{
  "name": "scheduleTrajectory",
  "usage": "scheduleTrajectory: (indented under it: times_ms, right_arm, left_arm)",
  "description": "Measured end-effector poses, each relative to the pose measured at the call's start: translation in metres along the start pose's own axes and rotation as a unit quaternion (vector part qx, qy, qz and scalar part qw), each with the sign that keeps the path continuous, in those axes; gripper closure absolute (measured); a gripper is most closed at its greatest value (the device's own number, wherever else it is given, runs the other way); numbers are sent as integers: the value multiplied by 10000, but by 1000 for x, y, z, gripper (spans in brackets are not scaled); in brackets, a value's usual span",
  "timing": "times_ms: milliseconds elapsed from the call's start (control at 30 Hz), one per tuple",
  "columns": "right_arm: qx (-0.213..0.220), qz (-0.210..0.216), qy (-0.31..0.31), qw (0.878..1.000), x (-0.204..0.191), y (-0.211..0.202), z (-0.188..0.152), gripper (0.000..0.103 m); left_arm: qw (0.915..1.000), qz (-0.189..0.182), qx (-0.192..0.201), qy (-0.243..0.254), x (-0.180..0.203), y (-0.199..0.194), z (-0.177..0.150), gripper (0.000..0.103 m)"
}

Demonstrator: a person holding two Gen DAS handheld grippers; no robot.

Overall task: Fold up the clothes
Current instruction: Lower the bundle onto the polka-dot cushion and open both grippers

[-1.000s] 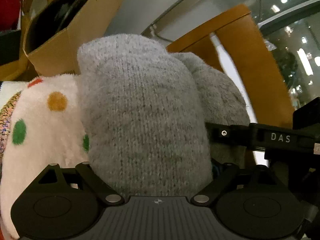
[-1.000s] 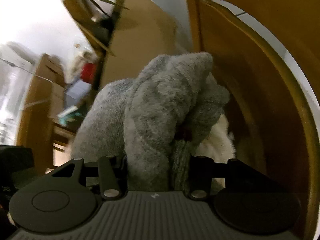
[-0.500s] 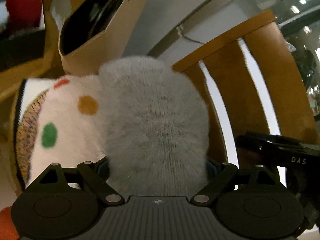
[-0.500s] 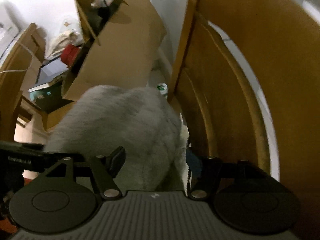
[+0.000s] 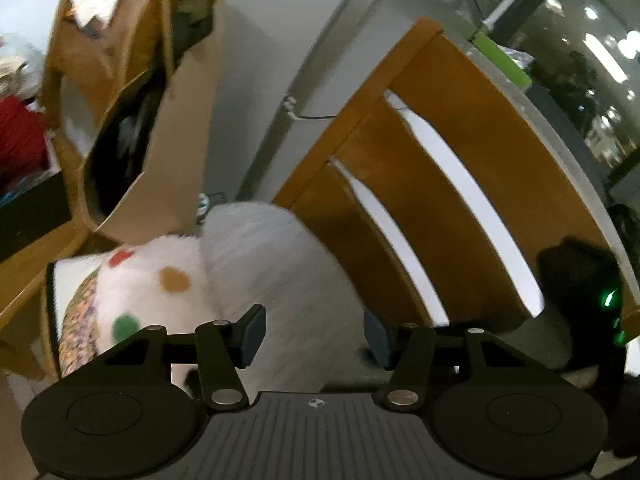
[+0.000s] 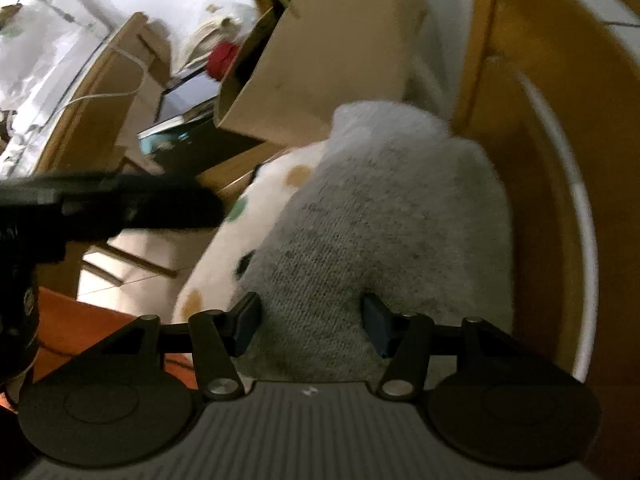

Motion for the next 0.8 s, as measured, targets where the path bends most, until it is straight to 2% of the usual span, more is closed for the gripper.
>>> scheduleTrajectory:
  times_ms: [233,333,367,467,733,800]
  right_arm:
    - [-41,150,-109,9998,-25,10,-24,40]
    - [-52,166,-90,9998,-33,14,-32,40]
    - [-54,170,-68,9998,-35,16,-34,40]
    - [-60,184,-23,9998,-41,21,-37,40]
    - [-258,639,-258,9973,-75,30,-51,41]
    - [-204,658,-294,9972,-79,24,-50,51]
  left_arm:
    - [9970,-174,-515,555,3,59,24,59]
    - [9928,-142,-960,699,-7,89,18,63]
    - [9920,-82,-1053,688,-12,91,12,68]
    - [9913,112,-1163,613,-26,85,-5,73]
    - [9886,558,-1351,372,-62,66,-47,73]
    - [9894,598,-1297,274,-68,59,-54,73]
Point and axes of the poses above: each gripper's, at about its wrist camera, not at the fingertips, and y roughly the way its jaws point, x to its right, z to its top, the point moved 10 cm from there along y, roughly the way its jaws point, and after that the axes turned 14 degrees about -z, right-handed, at the moved point
